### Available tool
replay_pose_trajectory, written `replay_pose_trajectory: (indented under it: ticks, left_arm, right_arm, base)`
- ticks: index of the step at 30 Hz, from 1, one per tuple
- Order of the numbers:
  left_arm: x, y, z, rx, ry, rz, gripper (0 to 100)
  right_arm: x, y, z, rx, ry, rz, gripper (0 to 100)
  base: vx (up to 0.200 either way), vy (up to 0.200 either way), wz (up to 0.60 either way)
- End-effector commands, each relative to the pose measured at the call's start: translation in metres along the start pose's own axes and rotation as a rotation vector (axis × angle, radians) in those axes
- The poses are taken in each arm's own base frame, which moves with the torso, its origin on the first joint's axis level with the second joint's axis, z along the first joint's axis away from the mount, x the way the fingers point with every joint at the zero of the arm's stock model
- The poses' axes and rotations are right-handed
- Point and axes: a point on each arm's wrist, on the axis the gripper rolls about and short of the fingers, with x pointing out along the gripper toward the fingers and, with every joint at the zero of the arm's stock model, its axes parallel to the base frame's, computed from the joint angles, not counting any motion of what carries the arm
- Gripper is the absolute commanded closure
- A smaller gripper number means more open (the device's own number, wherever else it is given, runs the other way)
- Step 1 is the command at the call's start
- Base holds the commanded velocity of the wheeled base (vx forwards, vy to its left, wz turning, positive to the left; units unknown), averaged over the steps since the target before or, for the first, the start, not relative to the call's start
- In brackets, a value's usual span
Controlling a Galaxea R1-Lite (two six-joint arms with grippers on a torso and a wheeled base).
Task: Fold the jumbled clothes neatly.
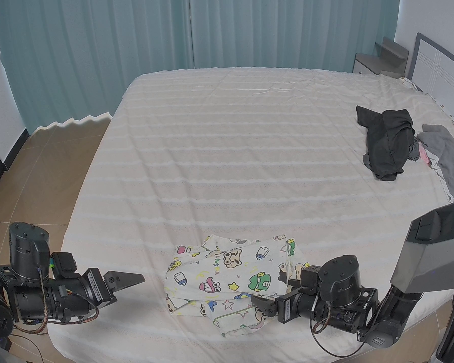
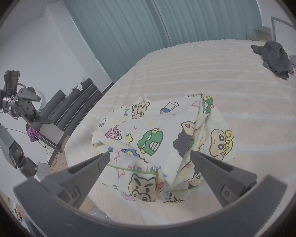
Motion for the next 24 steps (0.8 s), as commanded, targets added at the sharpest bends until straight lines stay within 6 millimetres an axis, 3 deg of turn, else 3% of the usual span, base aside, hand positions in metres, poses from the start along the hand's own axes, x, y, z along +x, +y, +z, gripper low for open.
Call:
replay_pose_trajectory:
  ticks: [1,15,16,24]
  left_arm:
    - [0.001,0.0,0.0,-0.001,0.002,0.002,0]
    - [0.001,0.0,0.0,-0.002,0.004,0.005,0]
    - [0.001,0.0,0.0,-0.002,0.004,0.005,0]
    - [0.001,0.001,0.0,-0.002,0.004,0.005,0]
  right_arm:
    - [0.003,0.001,-0.006,-0.008,0.022,0.002,0]
    - [0.024,0.0,-0.012,-0.021,0.041,-0.009,0]
    - [0.024,0.0,-0.012,-0.021,0.042,-0.009,100]
    - [0.021,-0.005,-0.012,-0.058,0.039,-0.023,100]
  base:
    - [0.0,0.0,0.0]
    - [0.0,0.0,0.0]
    - [0.0,0.0,0.0]
    - [0.0,0.0,0.0]
